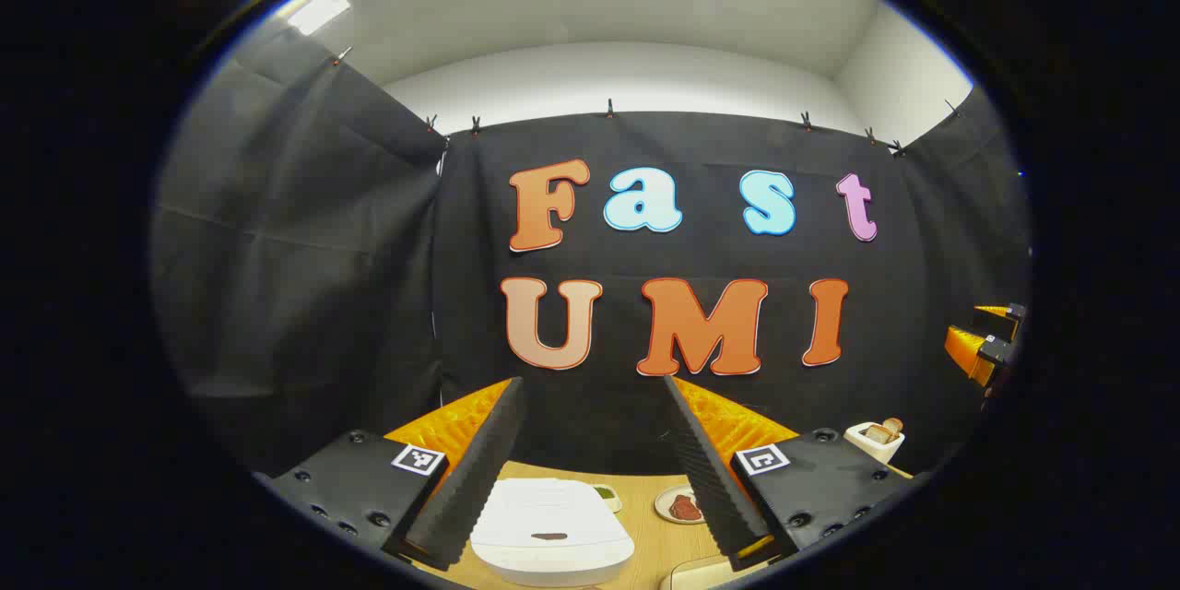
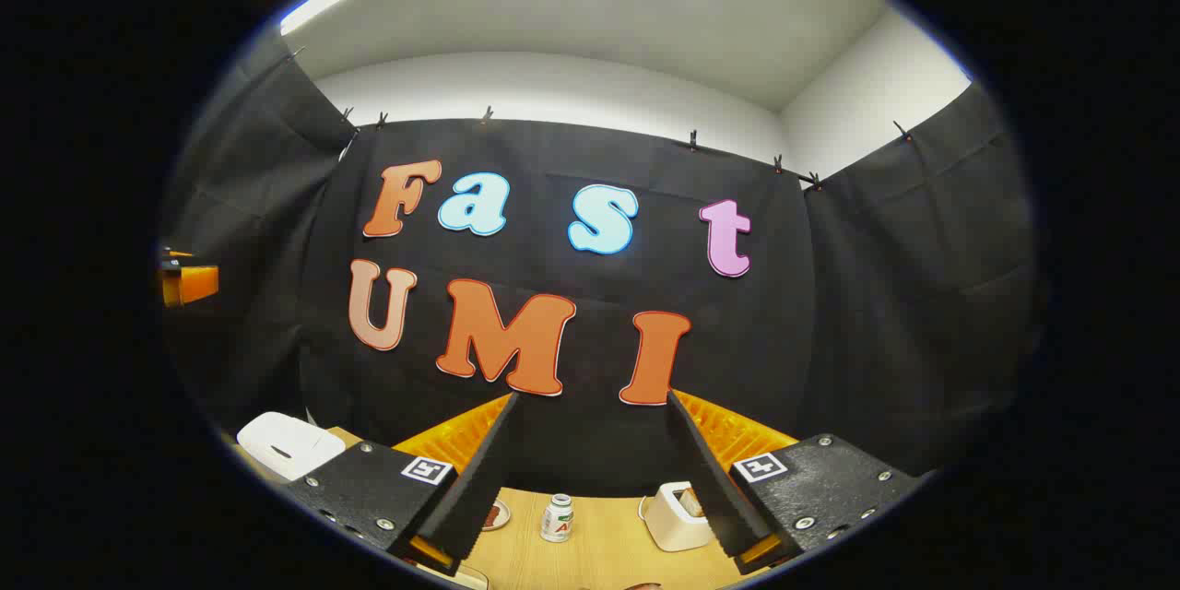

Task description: Close the left gripper, press the button to open the rice cooker; take a wooden spoon from the chopstick holder with the right hand, scoop a spoonful of rice and pour it into the rice cooker, then put the wooden spoon back into the chopstick holder.

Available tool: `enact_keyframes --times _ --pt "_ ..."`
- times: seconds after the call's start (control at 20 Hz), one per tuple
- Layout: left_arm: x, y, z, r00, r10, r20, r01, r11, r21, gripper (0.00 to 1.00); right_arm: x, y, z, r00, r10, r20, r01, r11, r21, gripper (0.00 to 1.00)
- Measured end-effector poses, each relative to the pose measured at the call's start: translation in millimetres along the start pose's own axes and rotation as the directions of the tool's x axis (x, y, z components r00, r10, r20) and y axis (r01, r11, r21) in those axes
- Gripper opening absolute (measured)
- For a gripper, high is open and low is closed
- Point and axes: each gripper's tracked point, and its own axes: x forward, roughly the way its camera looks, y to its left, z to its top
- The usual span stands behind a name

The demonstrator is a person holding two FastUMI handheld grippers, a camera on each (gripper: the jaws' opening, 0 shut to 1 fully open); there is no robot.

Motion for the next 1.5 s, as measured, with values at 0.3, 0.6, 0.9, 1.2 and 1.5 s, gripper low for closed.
enact_keyframes --times 0.3,0.6,0.9,1.2,1.5 --pt "7 -7 0 1.0 -0.015 0.007 0.015 1.0 0.007 0.99 3 6 -4 1.0 0.004 -0.009 -0.004 1.0 0.002 0.95" --pt "14 -18 3 0.999 -0.048 0.02 0.047 0.999 0.007 0.99 7 -1 -4 1.0 -0.016 -0.009 0.016 1.0 -0.009 0.95" --pt "23 -22 -4 0.998 -0.056 -0.001 0.056 0.998 0.002 0.99 5 -11 -12 0.999 -0.037 -0.027 0.037 0.999 -0.009 0.95" --pt "24 -28 -1 0.997 -0.071 0.008 0.07 0.997 0.022 0.99 2 -18 -19 0.998 -0.055 -0.041 0.055 0.998 -0.013 0.98" --pt "38 -13 -26 0.996 -0.002 -0.094 0.01 0.997 0.082 0.13 0 -23 -27 0.996 -0.066 -0.059 0.066 0.998 0.002 0.95"
